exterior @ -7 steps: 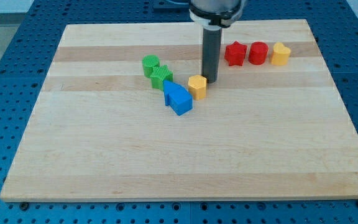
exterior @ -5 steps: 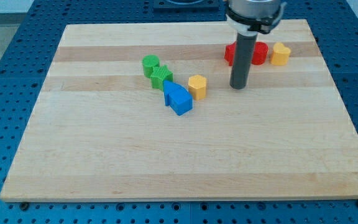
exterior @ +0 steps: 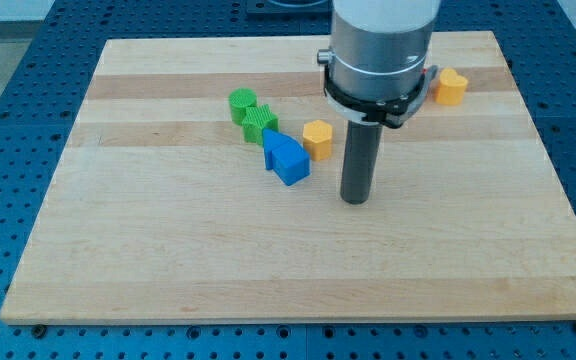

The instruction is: Move blue cube into yellow hexagon

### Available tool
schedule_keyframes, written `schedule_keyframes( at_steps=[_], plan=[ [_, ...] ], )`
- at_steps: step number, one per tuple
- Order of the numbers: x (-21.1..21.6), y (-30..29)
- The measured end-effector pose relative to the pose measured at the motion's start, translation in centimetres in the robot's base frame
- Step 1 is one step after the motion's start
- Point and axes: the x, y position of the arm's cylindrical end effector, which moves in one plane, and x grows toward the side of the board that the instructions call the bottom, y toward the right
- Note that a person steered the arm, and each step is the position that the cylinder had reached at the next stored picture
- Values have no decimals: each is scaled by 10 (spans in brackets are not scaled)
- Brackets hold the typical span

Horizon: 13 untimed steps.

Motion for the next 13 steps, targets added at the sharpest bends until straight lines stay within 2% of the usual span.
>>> schedule_keyframes(
  at_steps=[8, 13],
  plan=[
    [9, -115],
    [9, -107]
  ],
)
